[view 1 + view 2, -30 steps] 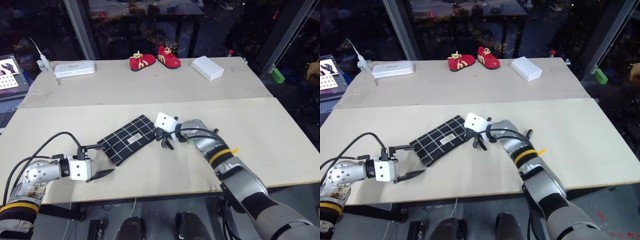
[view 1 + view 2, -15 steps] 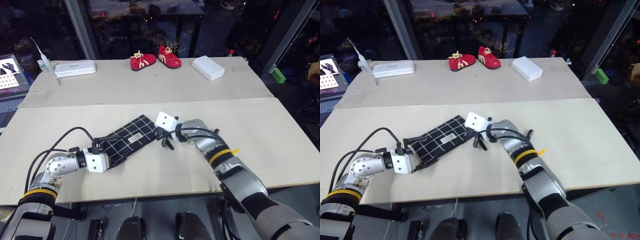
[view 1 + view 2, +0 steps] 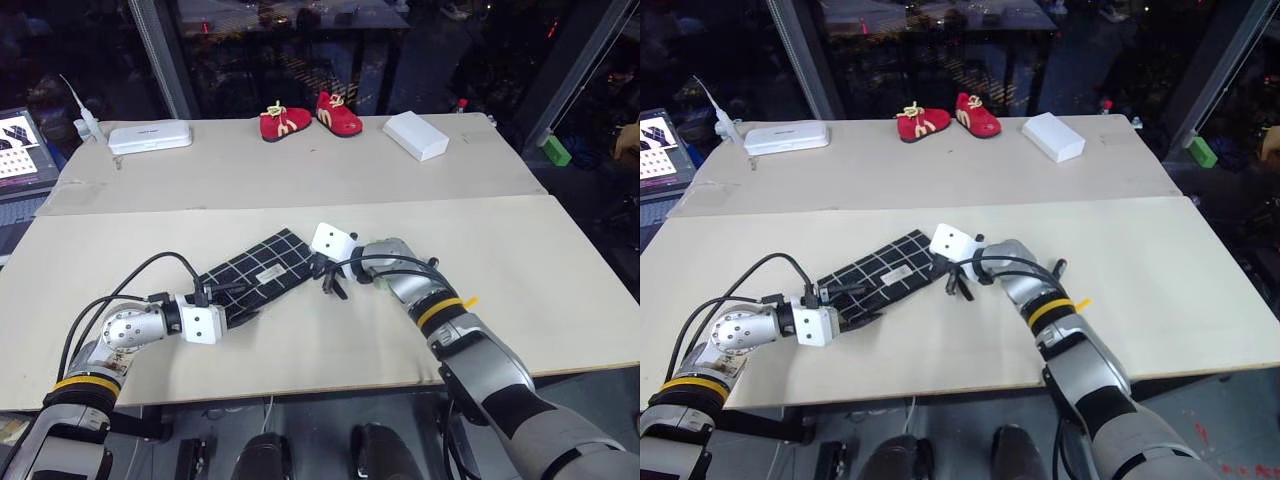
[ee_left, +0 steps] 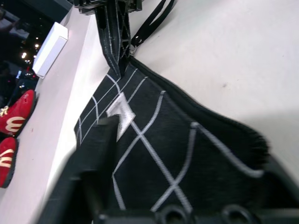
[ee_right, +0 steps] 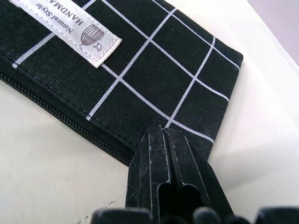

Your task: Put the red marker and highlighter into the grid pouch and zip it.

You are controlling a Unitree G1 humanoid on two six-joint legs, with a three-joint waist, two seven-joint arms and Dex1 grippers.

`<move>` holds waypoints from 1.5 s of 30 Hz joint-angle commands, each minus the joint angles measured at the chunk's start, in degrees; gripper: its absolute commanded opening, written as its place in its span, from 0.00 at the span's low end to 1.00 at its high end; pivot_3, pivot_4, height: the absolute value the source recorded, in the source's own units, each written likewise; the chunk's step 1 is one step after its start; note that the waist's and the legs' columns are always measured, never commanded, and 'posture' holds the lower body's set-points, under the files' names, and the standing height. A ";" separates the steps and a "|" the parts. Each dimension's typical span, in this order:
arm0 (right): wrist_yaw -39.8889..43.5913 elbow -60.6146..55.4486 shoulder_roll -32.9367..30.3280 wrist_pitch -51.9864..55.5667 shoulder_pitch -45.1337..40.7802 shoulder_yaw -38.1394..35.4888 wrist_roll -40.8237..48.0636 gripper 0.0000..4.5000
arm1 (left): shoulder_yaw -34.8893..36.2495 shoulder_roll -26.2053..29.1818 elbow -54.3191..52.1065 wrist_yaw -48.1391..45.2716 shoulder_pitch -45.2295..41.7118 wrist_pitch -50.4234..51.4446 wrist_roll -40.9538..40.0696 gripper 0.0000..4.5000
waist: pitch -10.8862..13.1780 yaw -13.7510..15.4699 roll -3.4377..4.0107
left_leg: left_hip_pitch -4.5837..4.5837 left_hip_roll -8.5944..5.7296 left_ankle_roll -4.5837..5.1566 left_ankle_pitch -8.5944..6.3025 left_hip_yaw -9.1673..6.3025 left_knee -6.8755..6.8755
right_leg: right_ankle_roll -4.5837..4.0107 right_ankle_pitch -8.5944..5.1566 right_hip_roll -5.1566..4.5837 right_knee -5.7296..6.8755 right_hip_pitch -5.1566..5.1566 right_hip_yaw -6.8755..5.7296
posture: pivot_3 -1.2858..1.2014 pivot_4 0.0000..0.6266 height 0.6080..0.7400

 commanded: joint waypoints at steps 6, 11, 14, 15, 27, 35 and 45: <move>-0.25 1.23 -0.58 1.45 0.70 -0.57 -0.73 0.00 | 0.26 0.15 -0.33 -0.28 -1.30 0.74 -1.69 0.00 | 0.00 0.02 0.00 | -0.01 0.00 0.00 0.00 -0.01 0.00 | 0.00 0.00 0.00 -0.01 0.00 0.00 | 0.52 0.24 1.00; 4.22 -2.20 0.49 8.16 1.17 -6.23 6.67 0.13 | 0.75 -1.09 -0.28 0.19 -0.90 3.48 -2.46 0.00 | 0.00 0.19 0.00 | -0.08 -0.01 0.00 0.00 -0.04 0.00 | 0.00 0.00 0.00 -0.03 -0.02 -0.03 | 0.52 0.24 1.00; 8.69 -8.42 -0.67 14.57 0.66 -10.02 12.12 0.34 | 1.46 -2.01 -1.26 0.17 0.07 5.71 -4.63 0.00 | 0.02 0.24 0.02 | -0.17 0.00 0.00 0.00 -0.09 0.00 | 0.00 0.00 0.00 -0.05 -0.10 -0.04 | 0.52 0.24 1.00; 9.65 -10.48 -1.23 16.29 0.57 -10.81 13.28 0.42 | 1.72 -2.30 -1.69 0.19 0.40 6.54 -5.39 0.00 | 0.03 0.26 0.03 | -0.26 0.00 0.01 0.00 -0.11 0.00 | 0.00 0.01 0.00 -0.06 -0.17 -0.06 | 0.52 0.24 1.00; 6.42 -35.72 -13.84 42.04 7.26 -20.36 25.14 0.95 | 7.35 -8.54 -20.87 5.15 5.20 25.50 -16.43 0.00 | 0.00 1.35 -0.01 | -1.04 -0.02 0.13 -0.07 -0.27 0.00 | 0.05 0.05 -0.04 -0.09 -0.70 -0.27 | 0.52 0.24 1.00; -3.38 -31.53 -8.95 39.28 7.99 -18.89 22.46 0.95 | 7.94 -9.14 -25.73 4.84 7.14 29.26 -15.35 0.00 | 0.05 -0.16 0.04 | -0.85 -0.08 -0.04 0.04 -0.14 0.00 | 0.05 0.05 0.13 -0.06 -0.79 -0.05 | 0.52 0.24 1.00; -5.87 -19.52 -4.97 31.24 3.62 -16.91 20.15 0.95 | 7.80 -9.98 -24.61 4.59 7.60 27.80 -14.62 0.00 | 0.05 -0.02 0.05 | -0.95 -0.09 0.00 0.02 -0.11 0.00 | 0.06 0.05 0.08 -0.15 -0.77 -0.06 | 0.52 0.24 1.00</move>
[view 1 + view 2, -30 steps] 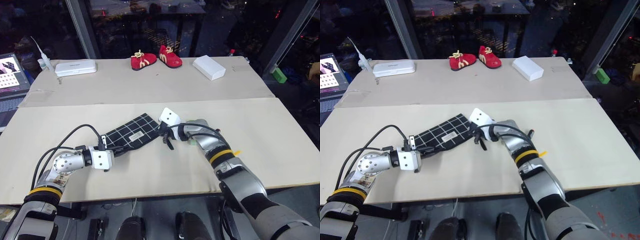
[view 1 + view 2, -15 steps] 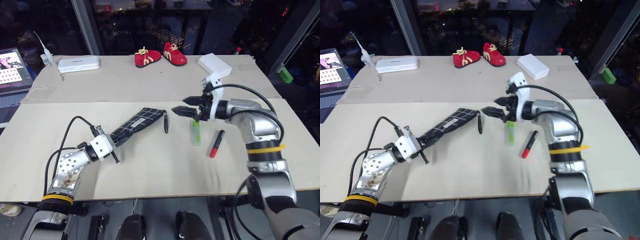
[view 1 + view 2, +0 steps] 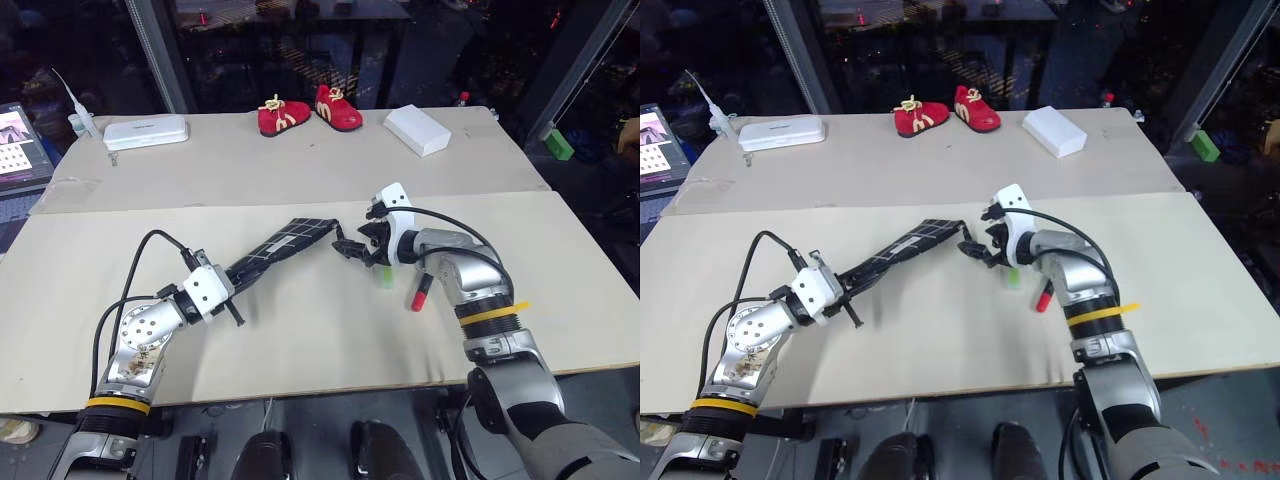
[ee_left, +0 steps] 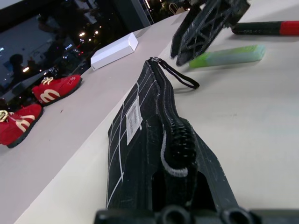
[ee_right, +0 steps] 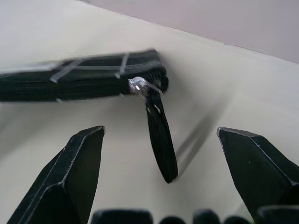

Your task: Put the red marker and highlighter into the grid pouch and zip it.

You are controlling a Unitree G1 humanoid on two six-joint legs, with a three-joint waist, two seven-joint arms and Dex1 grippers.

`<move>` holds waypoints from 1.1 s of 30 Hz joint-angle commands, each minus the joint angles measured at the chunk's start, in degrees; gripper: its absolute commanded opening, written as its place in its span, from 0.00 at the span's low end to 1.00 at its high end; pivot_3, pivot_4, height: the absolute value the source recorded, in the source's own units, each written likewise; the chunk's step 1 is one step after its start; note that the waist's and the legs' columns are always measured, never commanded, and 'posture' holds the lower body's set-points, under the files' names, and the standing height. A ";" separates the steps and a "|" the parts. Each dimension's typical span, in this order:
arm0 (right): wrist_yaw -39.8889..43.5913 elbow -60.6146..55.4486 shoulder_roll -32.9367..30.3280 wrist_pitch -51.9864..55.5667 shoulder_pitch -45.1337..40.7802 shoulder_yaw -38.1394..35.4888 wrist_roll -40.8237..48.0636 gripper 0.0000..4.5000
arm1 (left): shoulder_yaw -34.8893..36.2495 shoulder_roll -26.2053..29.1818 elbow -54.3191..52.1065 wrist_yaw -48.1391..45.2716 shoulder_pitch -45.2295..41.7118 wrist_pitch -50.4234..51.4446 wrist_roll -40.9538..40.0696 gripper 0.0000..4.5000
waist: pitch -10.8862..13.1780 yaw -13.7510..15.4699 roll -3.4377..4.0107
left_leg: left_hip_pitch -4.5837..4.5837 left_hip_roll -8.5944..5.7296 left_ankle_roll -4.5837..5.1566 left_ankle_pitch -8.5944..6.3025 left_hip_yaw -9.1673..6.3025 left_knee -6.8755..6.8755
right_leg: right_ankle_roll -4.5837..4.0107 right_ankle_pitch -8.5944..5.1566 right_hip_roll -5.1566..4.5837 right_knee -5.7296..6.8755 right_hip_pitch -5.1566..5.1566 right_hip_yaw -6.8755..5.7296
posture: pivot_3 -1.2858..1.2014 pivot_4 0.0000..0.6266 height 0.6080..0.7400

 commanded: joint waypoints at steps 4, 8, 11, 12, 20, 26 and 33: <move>-2.28 12.31 2.98 -9.79 -5.32 0.59 -2.75 0.95 | 1.04 -0.67 -0.85 -0.18 -0.13 -1.53 -0.19 0.00 | 0.00 -0.12 0.01 | 0.04 -0.02 0.00 0.00 0.02 0.00 | 0.00 0.00 0.02 0.00 0.00 0.00 | 0.52 0.24 1.00; -2.89 18.84 4.26 -14.48 -7.99 0.10 -3.77 0.90 | 1.30 -0.64 -1.57 -0.33 0.08 -1.13 -0.44 0.00 | 0.01 -0.26 0.01 | 0.04 0.01 -0.01 0.01 0.01 0.00 | 0.00 0.00 0.05 0.03 -0.01 -0.01 | 0.52 0.24 1.00; -1.26 20.32 4.35 -16.68 -8.64 0.11 -3.79 0.73 | 1.28 -0.53 -2.03 -0.36 0.17 -0.84 -0.36 0.00 | 0.01 -0.28 0.01 | 0.03 0.01 -0.02 0.01 0.01 0.00 | 0.00 0.00 0.04 0.03 -0.01 0.00 | 0.52 0.24 1.00; -0.70 20.37 4.27 -17.09 -8.67 0.25 -3.85 0.64 | 1.26 -0.53 -2.11 -0.32 0.15 -0.77 -0.29 0.00 | 0.01 -0.27 0.01 | 0.03 0.02 -0.01 0.01 0.01 0.00 | 0.00 0.00 0.03 0.04 -0.01 0.00 | 0.52 0.24 1.00; 9.81 12.14 0.91 -15.22 -6.14 2.86 -3.44 0.05 | 1.18 -0.94 -2.80 0.24 -0.25 0.08 0.13 0.00 | 0.01 -0.20 0.02 | 0.02 0.04 -0.01 0.01 -0.01 0.00 | 0.00 0.00 0.01 0.04 0.00 -0.01 | 0.52 0.24 1.00; 16.29 3.25 -1.65 -12.27 -3.57 5.85 -3.25 0.01 | 0.86 -1.79 -2.53 0.41 -1.07 0.30 0.56 0.00 | 0.01 -0.13 0.02 | 0.04 0.05 -0.01 0.00 -0.04 0.00 | 0.00 0.00 0.01 0.04 0.01 -0.02 | 0.52 0.24 1.00; 21.53 -9.24 -3.89 -8.19 -1.33 11.11 -3.14 0.01 | 0.40 -2.50 -1.73 -0.12 -2.05 -0.17 1.01 0.00 | 0.01 -0.04 0.02 | 0.04 0.02 -0.01 0.01 -0.04 0.01 | 0.00 0.00 0.02 0.05 0.00 -0.02 | 0.52 0.24 1.00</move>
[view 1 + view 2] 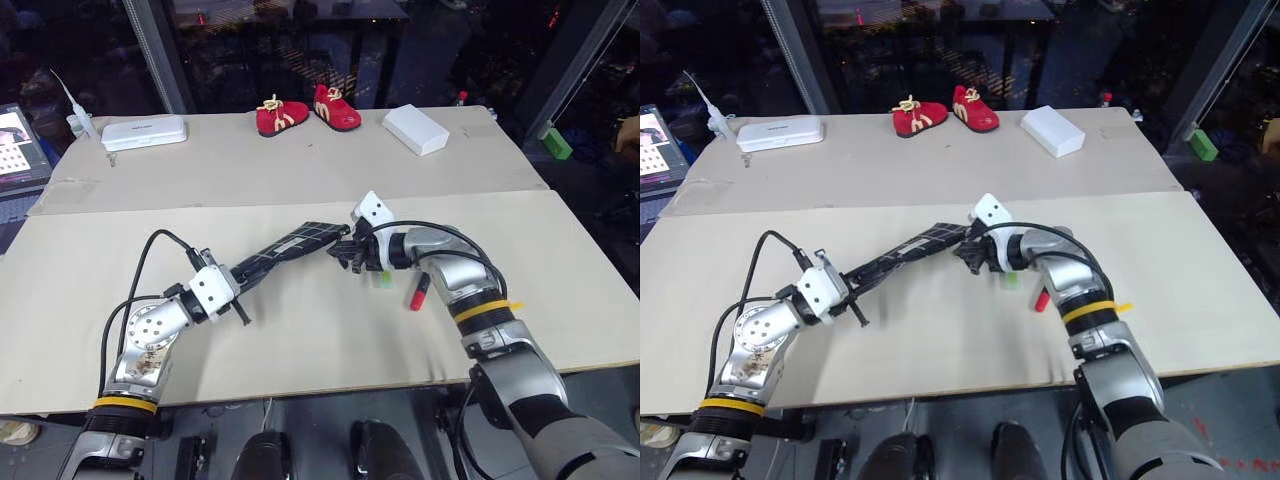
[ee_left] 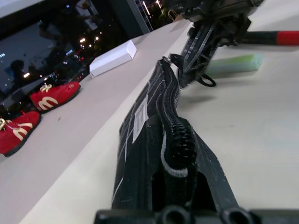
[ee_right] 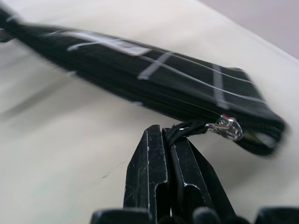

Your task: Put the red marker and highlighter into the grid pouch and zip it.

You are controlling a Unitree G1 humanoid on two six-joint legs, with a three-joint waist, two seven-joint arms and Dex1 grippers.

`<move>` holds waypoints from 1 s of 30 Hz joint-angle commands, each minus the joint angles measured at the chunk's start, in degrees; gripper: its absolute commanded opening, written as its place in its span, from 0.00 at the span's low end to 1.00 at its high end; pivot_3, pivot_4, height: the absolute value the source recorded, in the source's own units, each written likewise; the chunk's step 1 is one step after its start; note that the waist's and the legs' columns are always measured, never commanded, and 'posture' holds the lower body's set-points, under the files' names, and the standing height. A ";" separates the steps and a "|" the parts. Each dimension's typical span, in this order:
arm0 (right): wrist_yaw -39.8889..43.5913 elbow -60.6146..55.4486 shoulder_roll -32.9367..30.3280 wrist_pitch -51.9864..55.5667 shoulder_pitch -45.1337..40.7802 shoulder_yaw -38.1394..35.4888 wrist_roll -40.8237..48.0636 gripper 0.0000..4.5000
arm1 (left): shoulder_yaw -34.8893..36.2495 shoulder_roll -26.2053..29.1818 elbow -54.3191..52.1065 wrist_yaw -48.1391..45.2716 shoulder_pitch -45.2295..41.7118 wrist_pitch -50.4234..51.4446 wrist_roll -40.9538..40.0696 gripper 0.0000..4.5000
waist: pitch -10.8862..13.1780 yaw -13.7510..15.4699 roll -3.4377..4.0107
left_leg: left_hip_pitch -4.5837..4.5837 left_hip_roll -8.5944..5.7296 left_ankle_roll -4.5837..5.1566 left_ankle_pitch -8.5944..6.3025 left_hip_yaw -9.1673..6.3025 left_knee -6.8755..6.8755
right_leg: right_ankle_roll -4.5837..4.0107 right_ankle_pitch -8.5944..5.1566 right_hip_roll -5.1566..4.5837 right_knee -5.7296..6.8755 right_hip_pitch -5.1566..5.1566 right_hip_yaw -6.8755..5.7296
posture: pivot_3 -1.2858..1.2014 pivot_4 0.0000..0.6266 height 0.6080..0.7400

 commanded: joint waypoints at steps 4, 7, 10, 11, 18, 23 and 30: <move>2.94 -9.28 1.19 2.41 -1.36 3.95 0.82 0.01 | -0.15 -0.56 -0.15 -0.33 -1.57 -0.46 0.03 0.00 | 0.00 0.04 0.00 | 0.02 -0.01 0.00 0.00 -0.01 0.00 | 0.00 0.00 0.02 0.00 0.00 0.00 | 0.52 0.24 1.00; 3.81 -11.08 3.10 3.86 -2.16 6.63 0.91 0.01 | -0.55 -1.17 0.54 -0.90 -2.48 -0.41 -0.28 0.00 | 0.00 0.04 0.00 | 0.02 -0.02 -0.01 0.00 0.01 0.01 | 0.00 0.00 0.03 0.01 0.01 -0.01 | 0.52 0.24 1.00; 5.79 -14.25 3.71 5.94 -1.81 8.97 1.88 0.01 | -0.70 -1.68 1.48 -1.50 -3.46 -0.59 -0.30 0.00 | 0.00 0.22 0.00 | 0.01 -0.02 -0.02 0.01 0.00 0.01 | 0.00 0.00 0.04 0.03 0.00 -0.03 | 0.52 0.24 1.00; 6.29 -15.00 3.65 6.46 -1.64 9.43 2.09 0.01 | -0.70 -1.81 1.76 -1.60 -3.68 -0.69 -0.27 0.00 | 0.00 0.36 0.00 | 0.00 -0.03 -0.01 0.01 0.00 0.01 | 0.00 0.00 0.04 0.03 0.00 -0.03 | 0.52 0.24 1.00; 1.74 -10.97 7.55 6.31 -3.49 8.15 0.83 0.01 | -1.15 -3.06 2.96 -2.09 -4.38 -1.24 -0.07 0.00 | 0.00 1.08 0.00 | 0.02 -0.05 -0.02 0.01 0.03 0.04 | -0.01 0.00 0.04 0.02 0.02 -0.03 | 0.52 0.24 1.00; 2.42 -10.06 5.09 5.40 -3.39 6.45 1.38 0.32 | -1.09 -3.31 3.02 -2.30 -4.19 -1.51 0.00 0.00 | -0.01 1.24 -0.01 | 0.01 -0.04 -0.05 0.03 0.01 0.04 | -0.01 0.00 0.06 0.04 0.02 -0.07 | 0.52 0.24 1.00; 5.78 -22.73 -3.83 16.23 2.84 -0.34 9.99 0.86 | -0.66 -3.22 1.89 -2.57 -2.94 -1.63 -0.70 0.00 | -0.01 1.56 -0.02 | -0.10 -0.07 0.02 -0.01 -0.02 0.05 | 0.01 0.01 0.02 0.04 0.05 -0.10 | 0.52 0.24 1.00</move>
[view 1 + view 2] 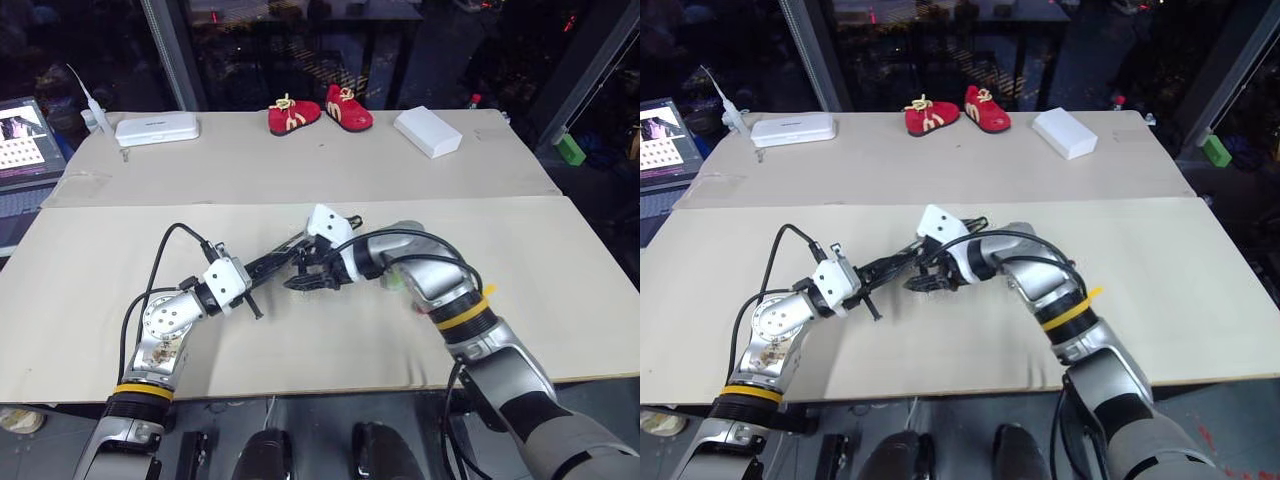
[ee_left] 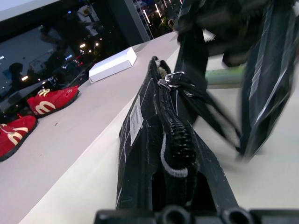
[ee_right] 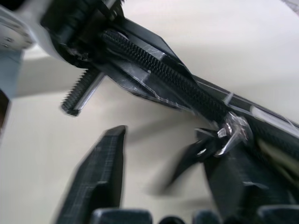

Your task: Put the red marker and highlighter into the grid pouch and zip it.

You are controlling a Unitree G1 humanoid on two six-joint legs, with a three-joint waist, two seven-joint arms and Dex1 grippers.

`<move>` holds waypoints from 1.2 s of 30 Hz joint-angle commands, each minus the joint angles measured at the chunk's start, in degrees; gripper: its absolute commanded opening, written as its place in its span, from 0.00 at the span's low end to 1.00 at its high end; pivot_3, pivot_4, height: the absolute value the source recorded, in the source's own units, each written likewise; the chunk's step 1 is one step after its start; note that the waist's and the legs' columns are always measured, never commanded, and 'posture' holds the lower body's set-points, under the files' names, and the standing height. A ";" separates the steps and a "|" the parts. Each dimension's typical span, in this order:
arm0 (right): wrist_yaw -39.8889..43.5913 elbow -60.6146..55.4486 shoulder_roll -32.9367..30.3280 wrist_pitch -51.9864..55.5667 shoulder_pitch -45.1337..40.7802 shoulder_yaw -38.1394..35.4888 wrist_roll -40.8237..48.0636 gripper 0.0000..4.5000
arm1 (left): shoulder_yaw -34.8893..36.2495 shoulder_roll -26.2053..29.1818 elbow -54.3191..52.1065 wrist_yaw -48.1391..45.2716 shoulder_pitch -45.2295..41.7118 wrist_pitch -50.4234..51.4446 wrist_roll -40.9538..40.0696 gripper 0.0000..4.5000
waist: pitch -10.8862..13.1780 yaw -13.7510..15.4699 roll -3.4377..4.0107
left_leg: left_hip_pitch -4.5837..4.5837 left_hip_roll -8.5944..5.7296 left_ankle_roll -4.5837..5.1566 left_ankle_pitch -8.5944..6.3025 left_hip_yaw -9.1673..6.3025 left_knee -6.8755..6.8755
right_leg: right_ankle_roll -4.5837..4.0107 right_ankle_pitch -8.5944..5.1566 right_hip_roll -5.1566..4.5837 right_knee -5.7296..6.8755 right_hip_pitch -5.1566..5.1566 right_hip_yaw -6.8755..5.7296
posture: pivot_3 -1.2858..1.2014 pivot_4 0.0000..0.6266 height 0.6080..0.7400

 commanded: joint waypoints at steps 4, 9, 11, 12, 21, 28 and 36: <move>1.38 -17.97 -11.64 15.99 7.56 -13.25 12.57 0.93 | 0.54 0.27 -2.45 -0.47 1.39 -1.45 -0.88 0.00 | 0.00 0.16 -0.01 | 0.00 0.00 0.01 -0.01 -0.02 0.00 | 0.00 0.00 -0.01 -0.10 0.00 -0.01 | 0.52 0.24 1.00; -11.35 -21.19 -16.28 20.40 11.91 -22.70 10.01 0.93 | 0.90 0.52 -2.86 -1.08 2.11 -1.65 -1.36 0.00 | 0.00 -0.11 -0.02 | 0.16 0.01 0.01 -0.01 -0.11 0.00 | -0.01 0.00 -0.01 -0.10 0.04 0.06 | 0.52 0.24 1.00; -19.87 -19.93 -15.32 19.99 13.76 -25.64 6.12 0.93 | 0.99 0.60 -2.72 -1.55 2.28 -1.90 -1.63 0.00 | 0.00 -0.17 -0.03 | 0.31 0.02 -0.02 0.01 -0.11 0.00 | -0.02 0.00 0.02 -0.05 0.13 0.09 | 0.52 0.24 1.00; -24.06 -19.82 -13.98 20.38 14.93 -27.05 4.77 0.93 | 1.00 0.63 -2.69 -1.89 2.37 -1.96 -1.85 0.00 | 0.00 -0.15 -0.03 | 0.36 0.02 -0.02 0.01 -0.10 0.00 | -0.02 0.00 0.01 -0.05 0.17 0.11 | 0.52 0.24 1.00; -43.37 -23.57 -5.69 22.60 25.64 -28.38 -2.25 0.93 | 0.20 -0.29 -1.59 -3.56 1.84 -2.77 -2.03 0.00 | -0.01 -0.15 -0.04 | 0.15 -0.03 -0.03 0.02 0.06 -0.01 | 0.01 -0.01 0.01 -0.08 0.01 0.20 | 0.52 0.24 1.00; -47.27 -23.20 -3.83 20.37 26.63 -27.35 -3.04 0.93 | 0.06 -0.84 -0.54 -4.18 1.30 -3.23 -2.04 0.00 | -0.01 -0.26 -0.04 | 0.31 -0.02 -0.01 0.01 -0.02 -0.01 | 0.05 -0.02 0.07 -0.08 0.12 0.27 | 0.52 0.24 1.00; -47.73 -23.55 -0.82 21.58 28.08 -26.01 -1.81 0.93 | 1.20 -0.84 -1.01 -3.54 1.40 -2.33 -3.13 0.00 | -0.02 -0.20 -0.05 | 0.32 -0.03 0.01 0.00 -0.08 -0.01 | 0.05 -0.02 0.04 -0.09 0.16 0.28 | 0.52 0.24 1.00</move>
